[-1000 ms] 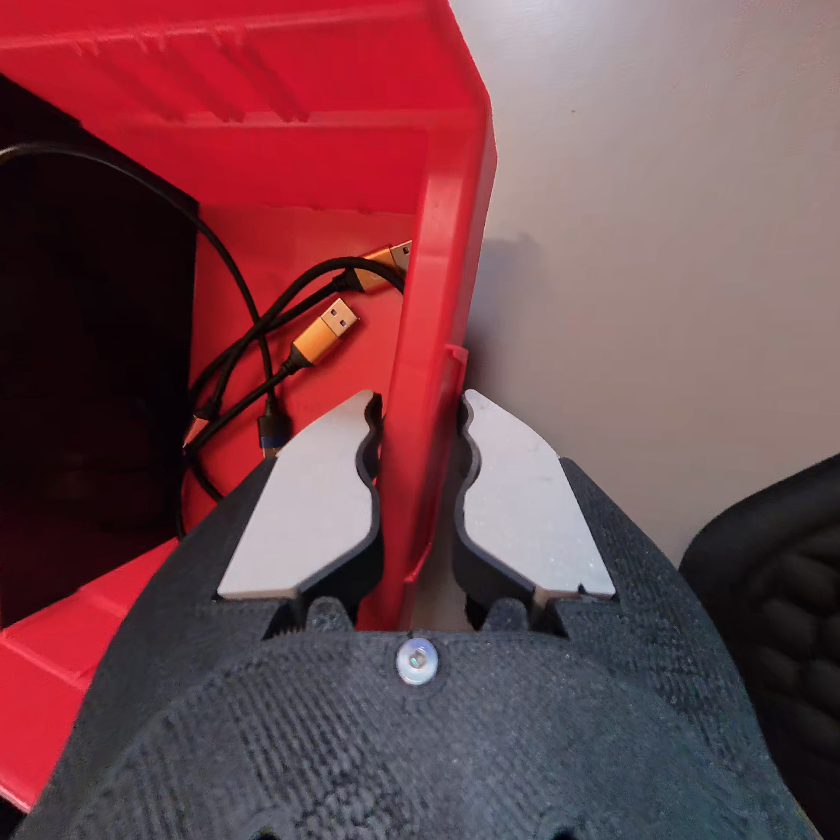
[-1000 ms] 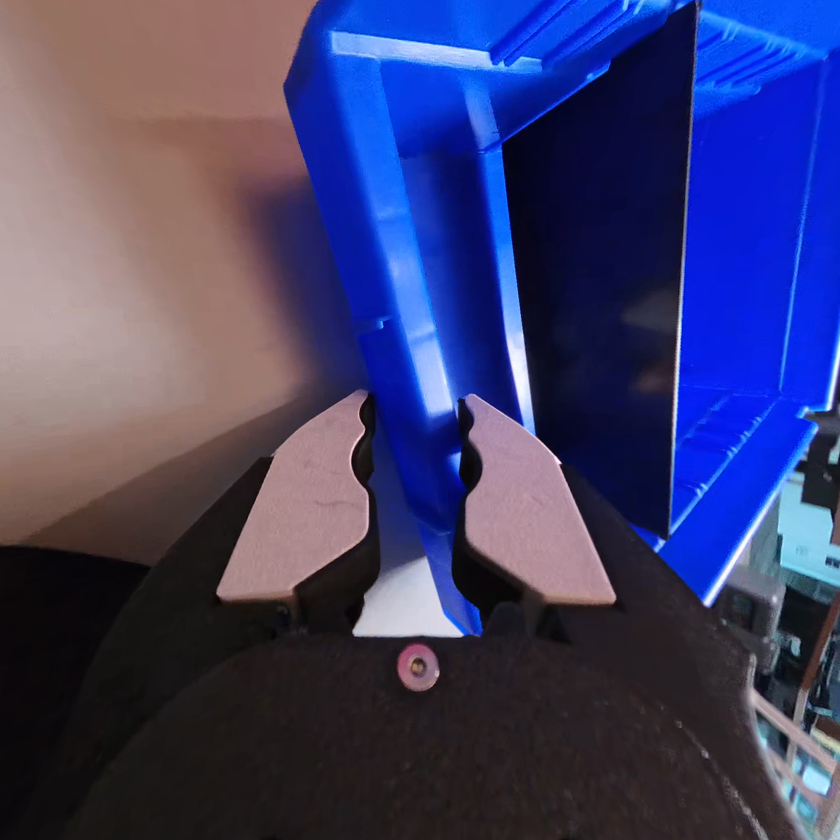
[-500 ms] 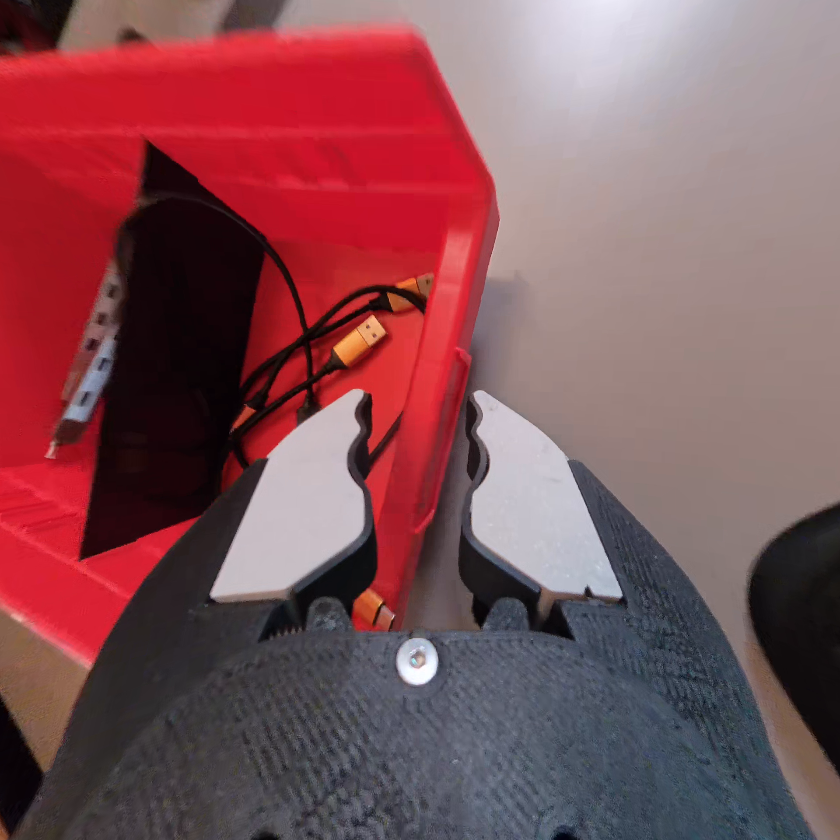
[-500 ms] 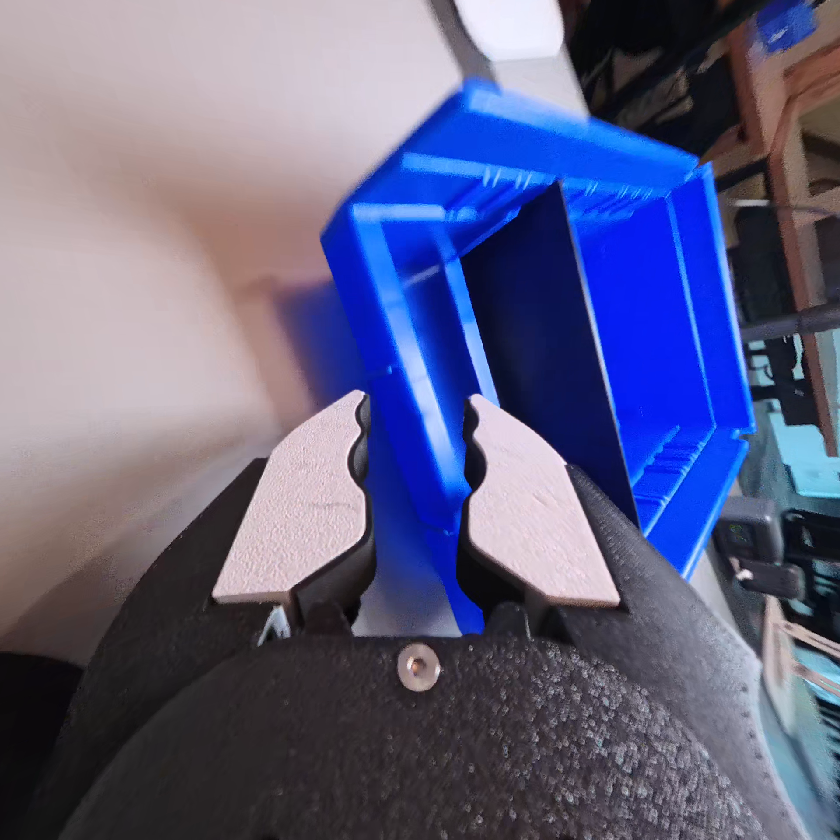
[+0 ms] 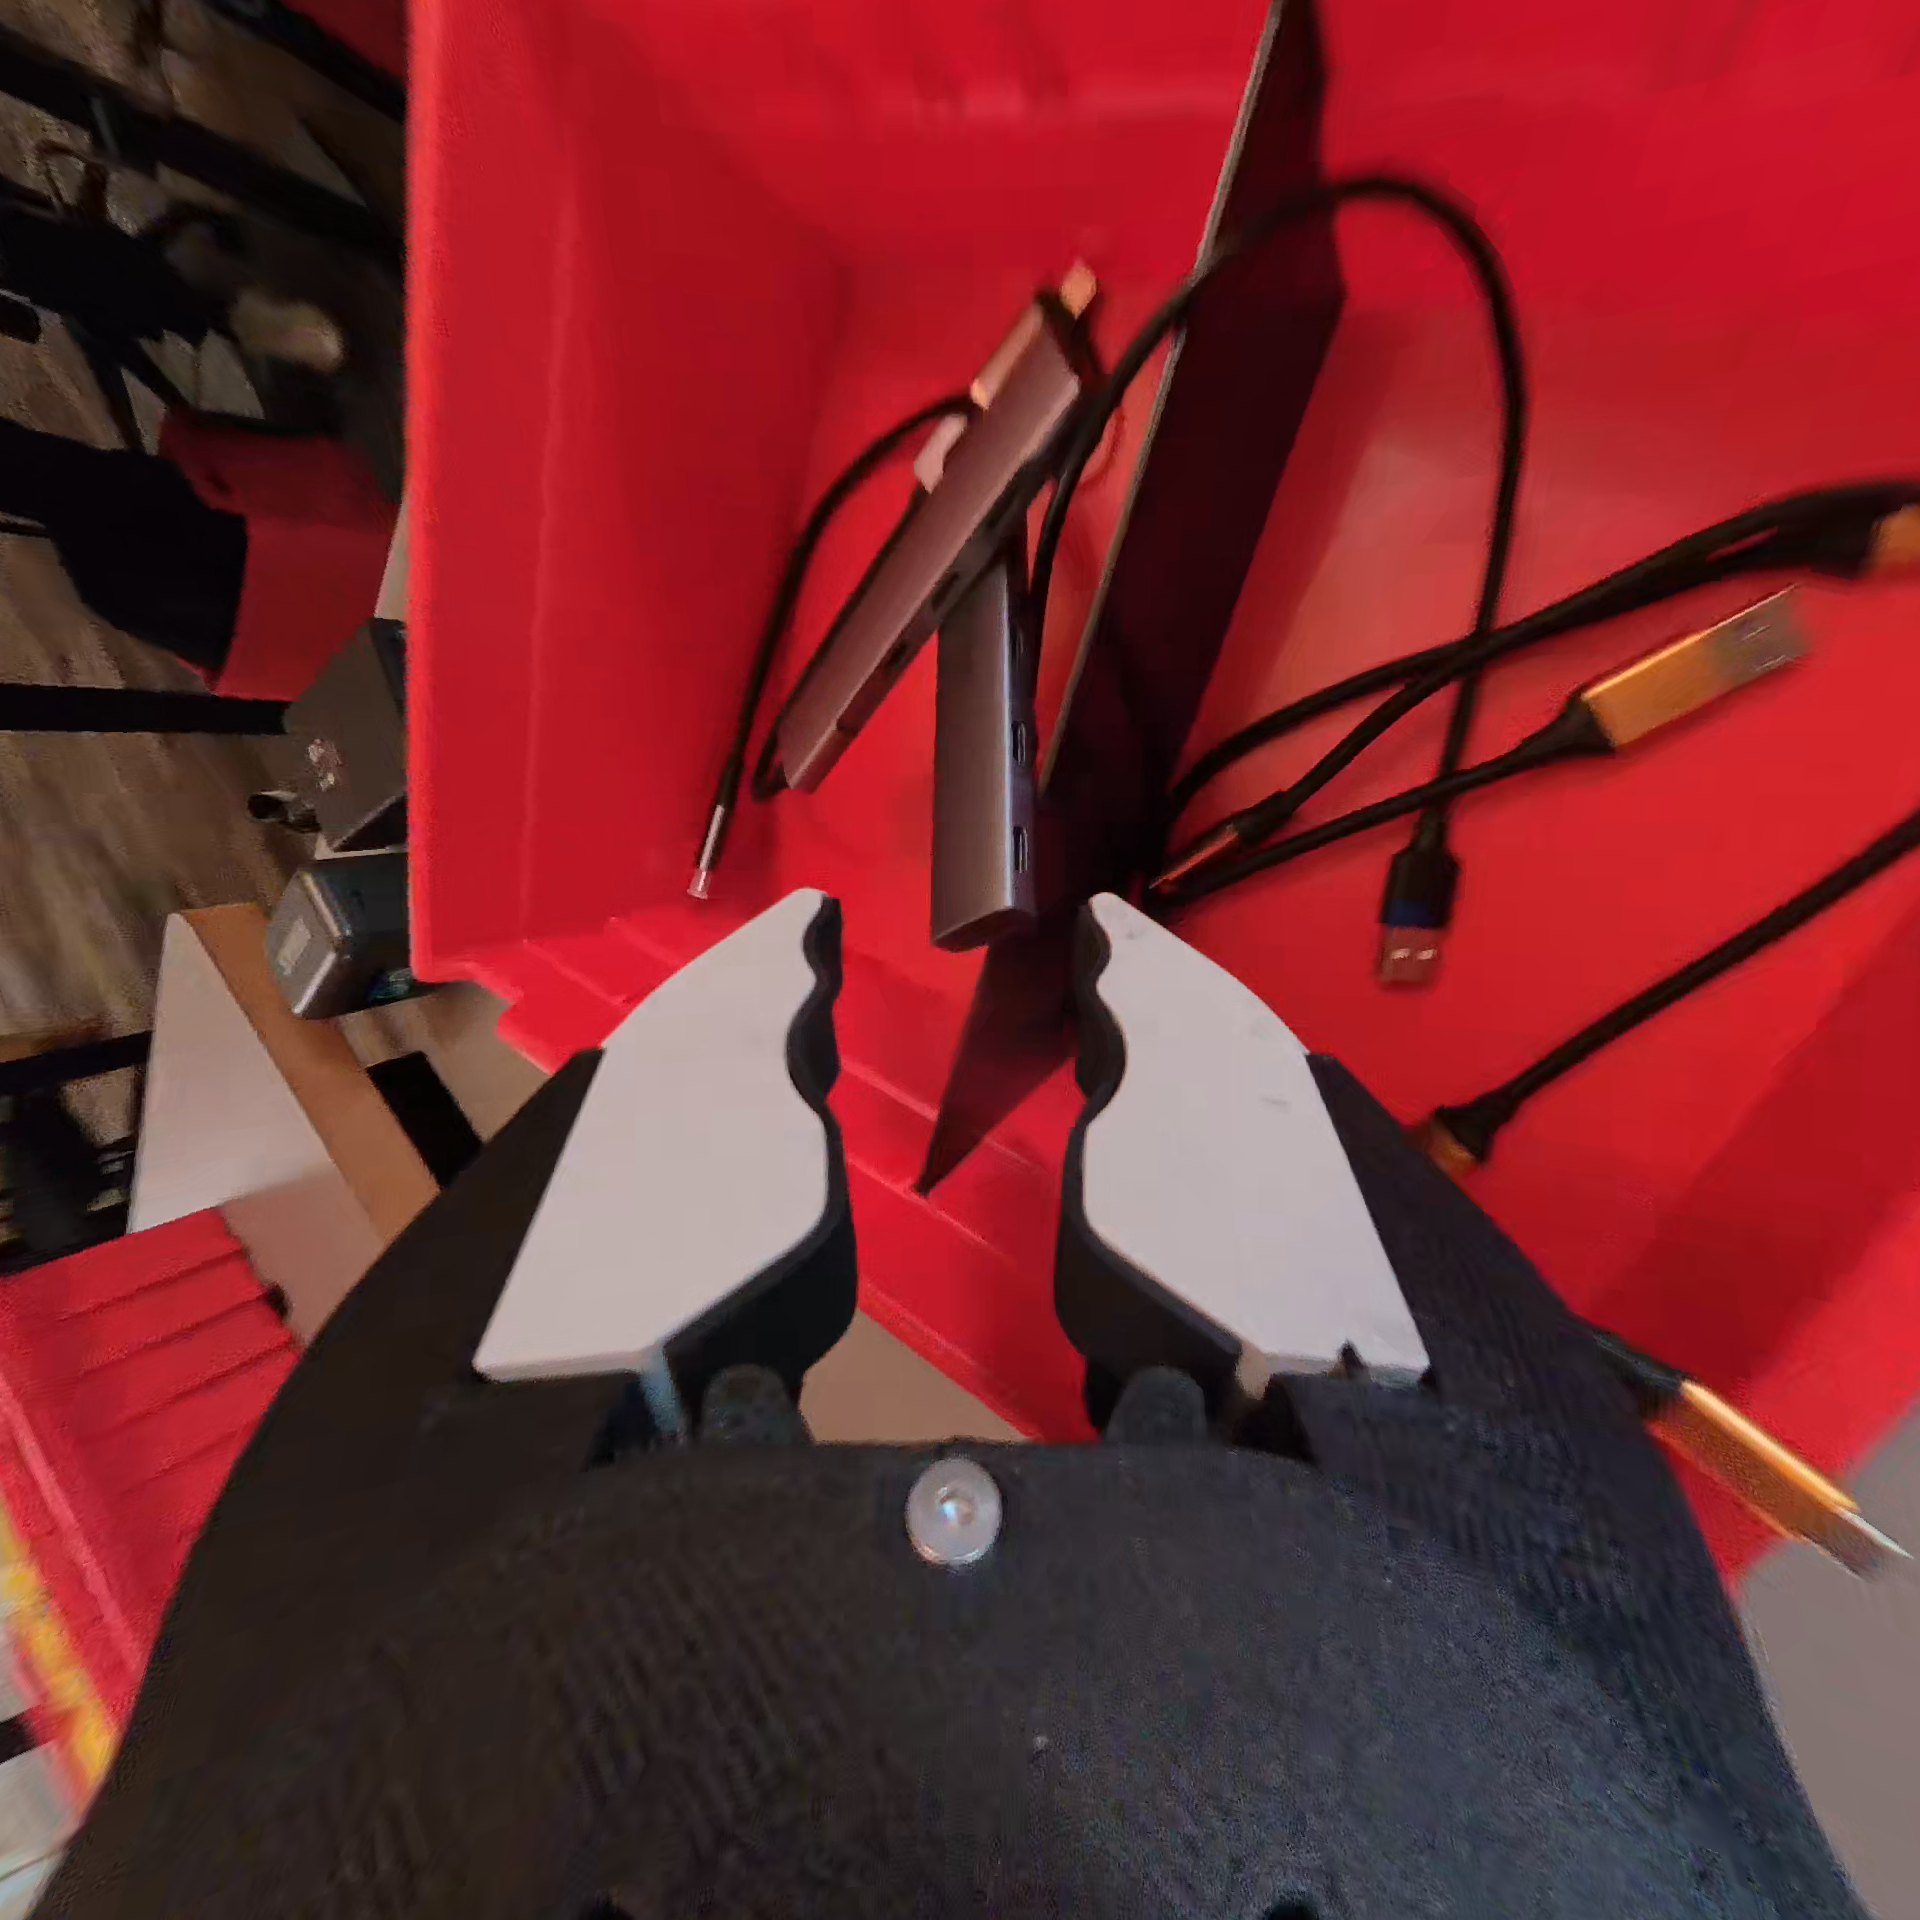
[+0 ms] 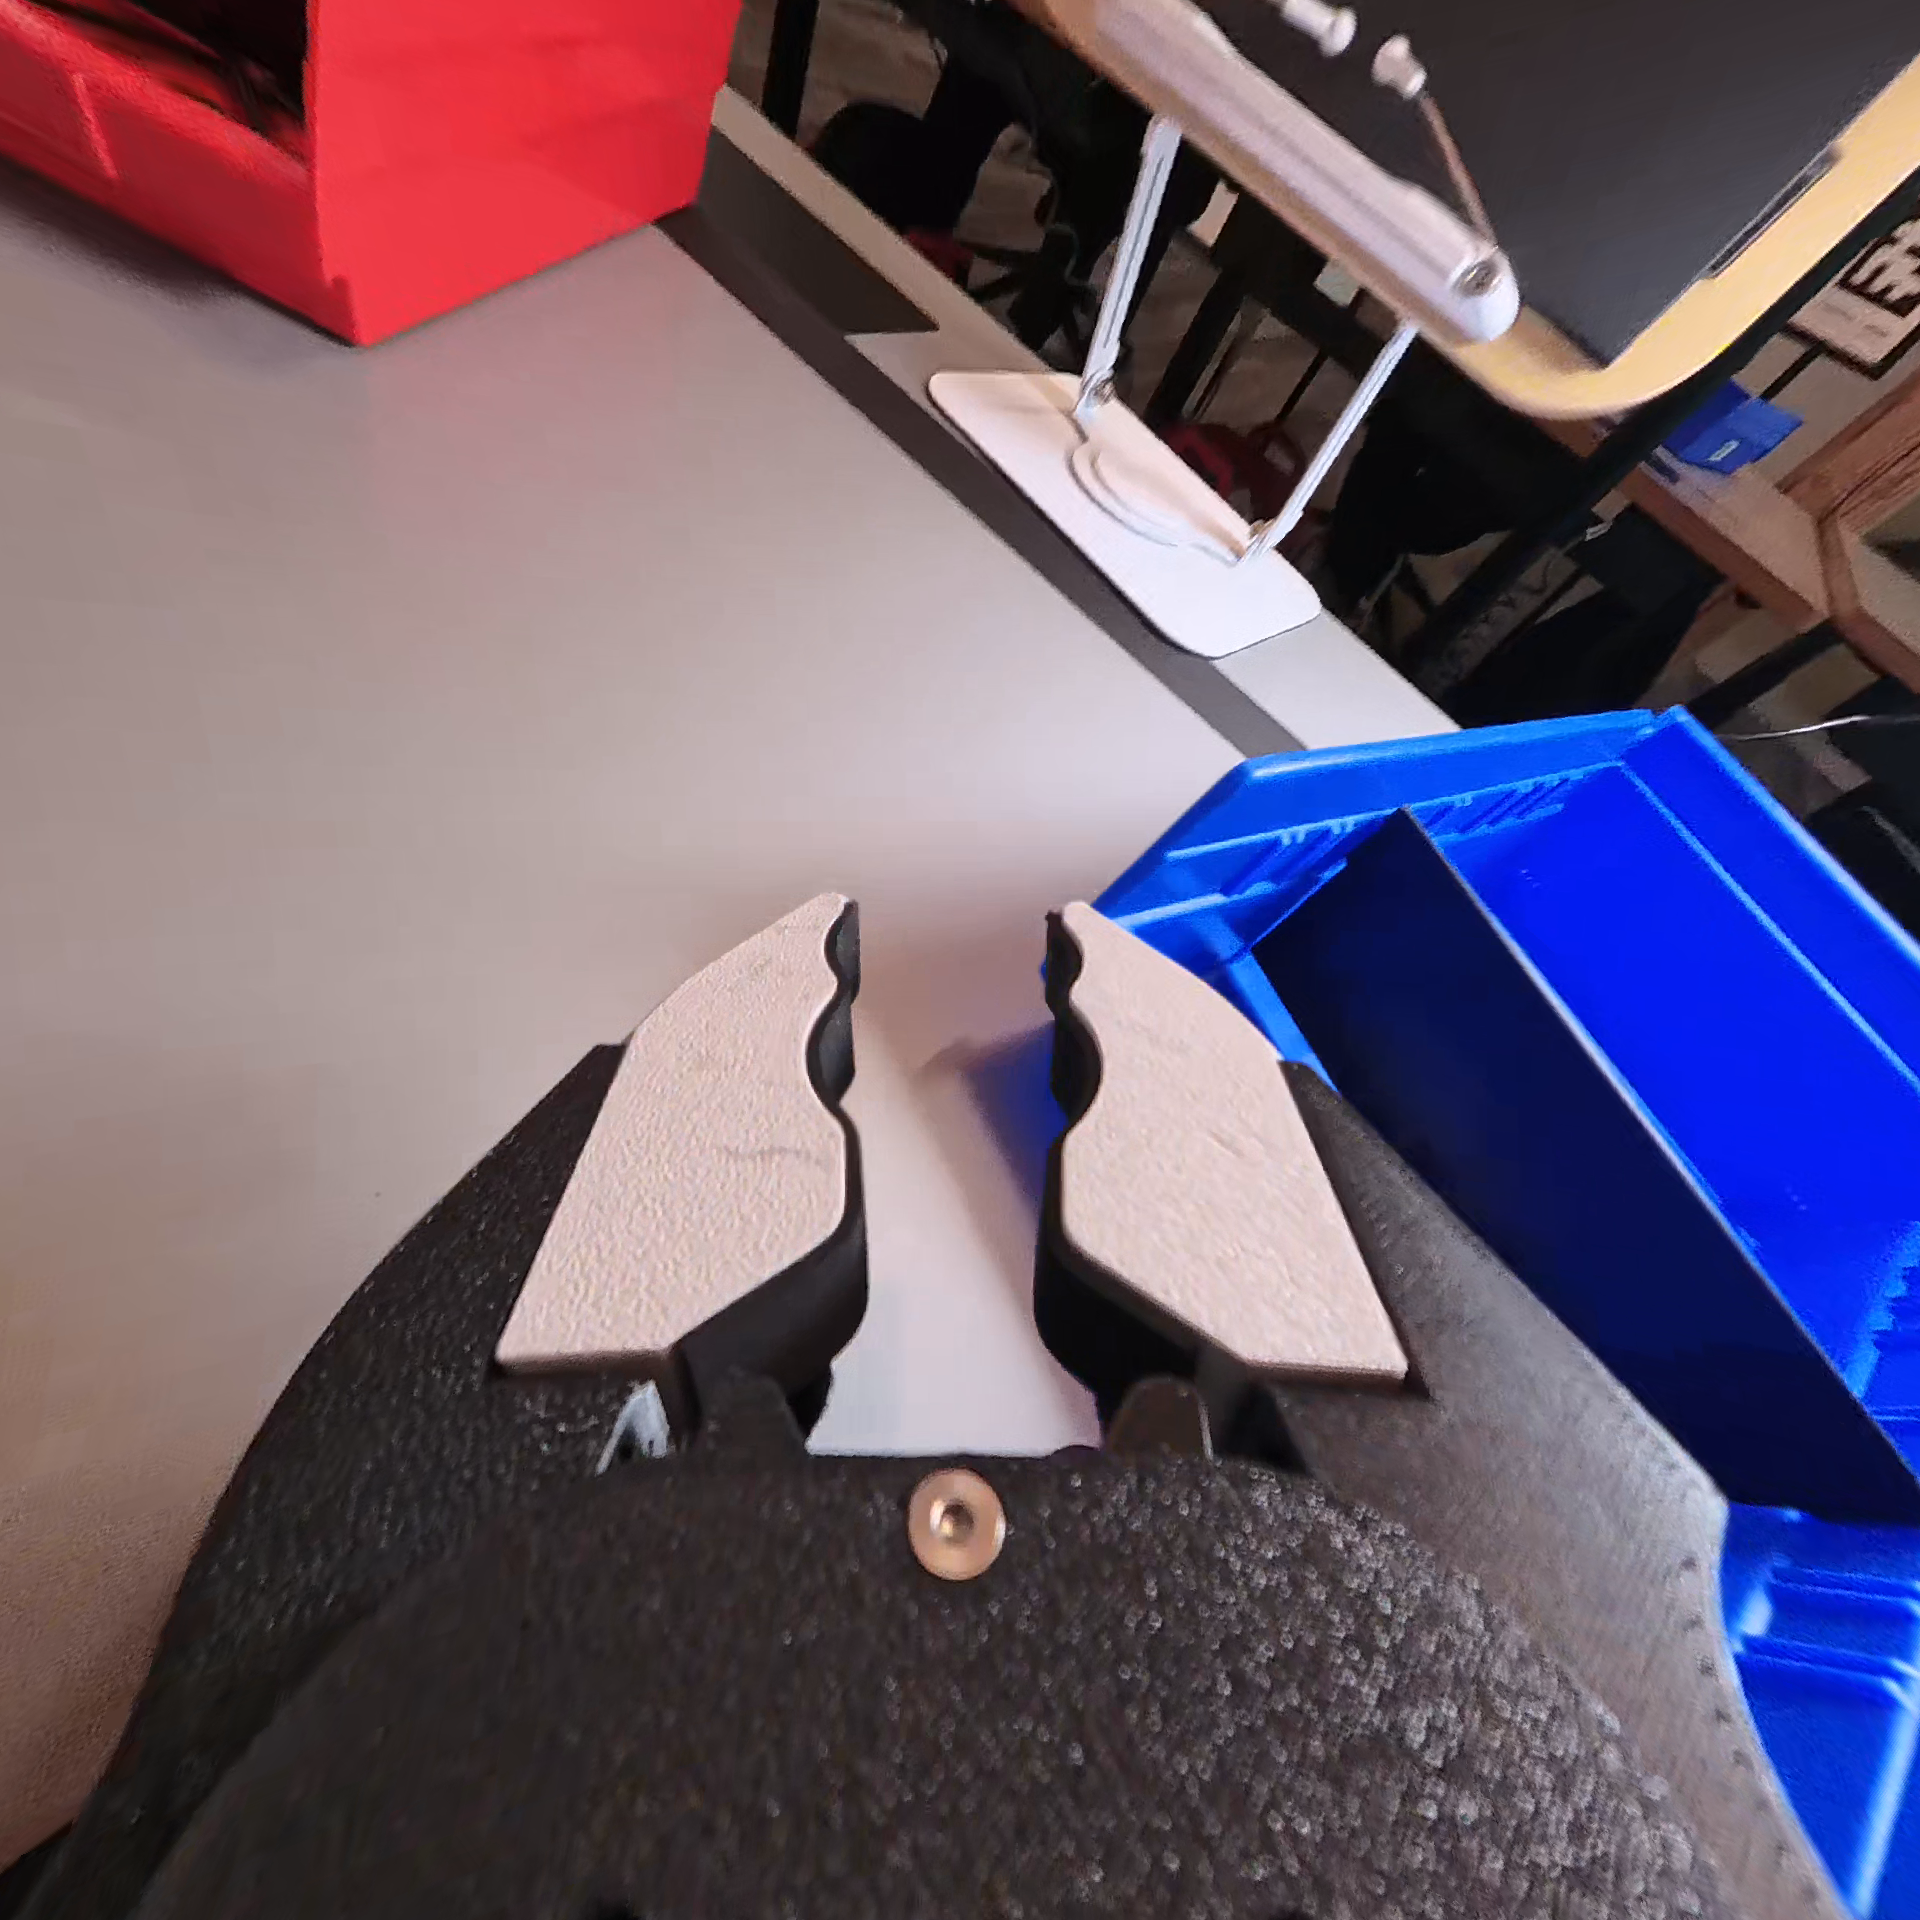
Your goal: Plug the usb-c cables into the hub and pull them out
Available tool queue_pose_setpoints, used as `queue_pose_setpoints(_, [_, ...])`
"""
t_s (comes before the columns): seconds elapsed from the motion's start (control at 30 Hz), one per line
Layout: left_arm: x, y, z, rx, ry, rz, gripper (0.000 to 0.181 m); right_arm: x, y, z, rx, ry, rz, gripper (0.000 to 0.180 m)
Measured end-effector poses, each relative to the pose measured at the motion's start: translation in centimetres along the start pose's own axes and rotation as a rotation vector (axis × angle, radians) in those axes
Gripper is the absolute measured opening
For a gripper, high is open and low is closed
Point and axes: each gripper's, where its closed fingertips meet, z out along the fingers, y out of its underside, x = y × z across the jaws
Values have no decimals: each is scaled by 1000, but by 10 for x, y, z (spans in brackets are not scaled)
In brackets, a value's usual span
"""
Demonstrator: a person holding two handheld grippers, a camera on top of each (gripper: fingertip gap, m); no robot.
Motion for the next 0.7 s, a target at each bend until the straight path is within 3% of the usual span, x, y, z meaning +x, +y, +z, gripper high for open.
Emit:
queue_pose_setpoints(0.03, [0, 3, 6, -31, -10, 34, 38, -1, 2, 0, -3, -7, -1, 34])
queue_pose_setpoints(0.1, [3, 0, 7, -48, 4, 78, 21, -2, 5, -1, 0, -14, -9, 33])
queue_pose_setpoints(0.33, [-17, -26, -34, 2, -100, 222, 11, 0, 4, -2, 23, -21, 35, 31])
queue_pose_setpoints(0.57, [-44, -52, -111, 55, -87, 227, 11, 0, -4, -6, 51, -20, 43, 30])
queue_pose_setpoints(0.7, [-59, -70, -168, 171, -102, 189, 10, 1, -21, -12, 117, -29, 70, 29])
